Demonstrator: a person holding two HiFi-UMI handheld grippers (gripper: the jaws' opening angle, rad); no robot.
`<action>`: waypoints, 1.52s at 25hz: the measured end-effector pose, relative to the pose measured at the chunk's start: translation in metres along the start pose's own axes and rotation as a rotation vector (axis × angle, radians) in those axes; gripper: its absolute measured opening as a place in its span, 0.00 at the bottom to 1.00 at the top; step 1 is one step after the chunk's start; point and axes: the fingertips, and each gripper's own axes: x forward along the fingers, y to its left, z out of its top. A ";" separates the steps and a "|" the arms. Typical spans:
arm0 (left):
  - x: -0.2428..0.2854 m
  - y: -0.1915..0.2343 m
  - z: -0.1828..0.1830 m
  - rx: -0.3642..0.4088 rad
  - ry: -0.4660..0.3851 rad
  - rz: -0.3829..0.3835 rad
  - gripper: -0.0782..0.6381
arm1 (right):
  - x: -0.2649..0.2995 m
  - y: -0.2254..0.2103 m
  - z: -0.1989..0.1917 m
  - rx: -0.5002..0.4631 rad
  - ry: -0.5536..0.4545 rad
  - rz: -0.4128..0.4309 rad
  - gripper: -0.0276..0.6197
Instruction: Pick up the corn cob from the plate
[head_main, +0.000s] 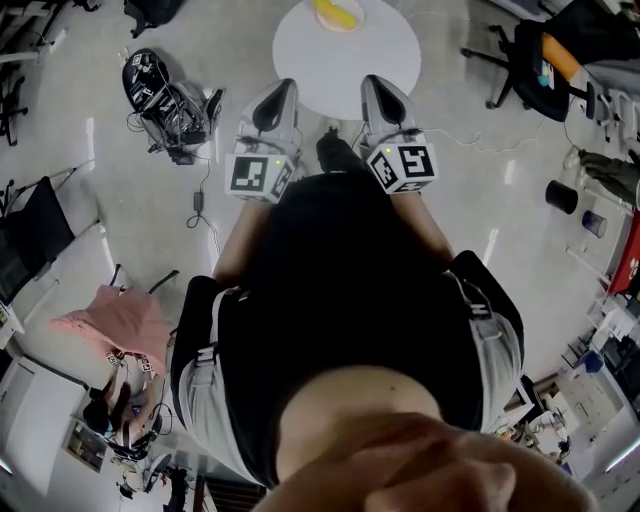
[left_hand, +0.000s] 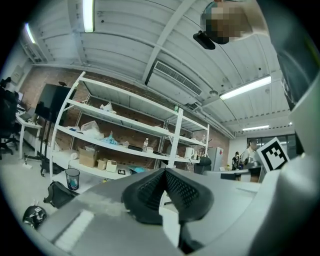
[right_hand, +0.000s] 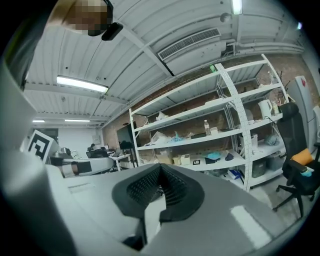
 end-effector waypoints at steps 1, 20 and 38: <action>0.009 0.002 0.001 0.003 -0.001 0.001 0.11 | 0.006 -0.006 0.001 0.000 0.001 0.000 0.05; 0.140 0.002 0.002 -0.010 0.041 0.061 0.11 | 0.088 -0.117 0.017 0.025 0.062 0.041 0.05; 0.168 0.038 -0.009 -0.024 0.059 0.101 0.11 | 0.139 -0.145 -0.005 0.048 0.109 0.022 0.05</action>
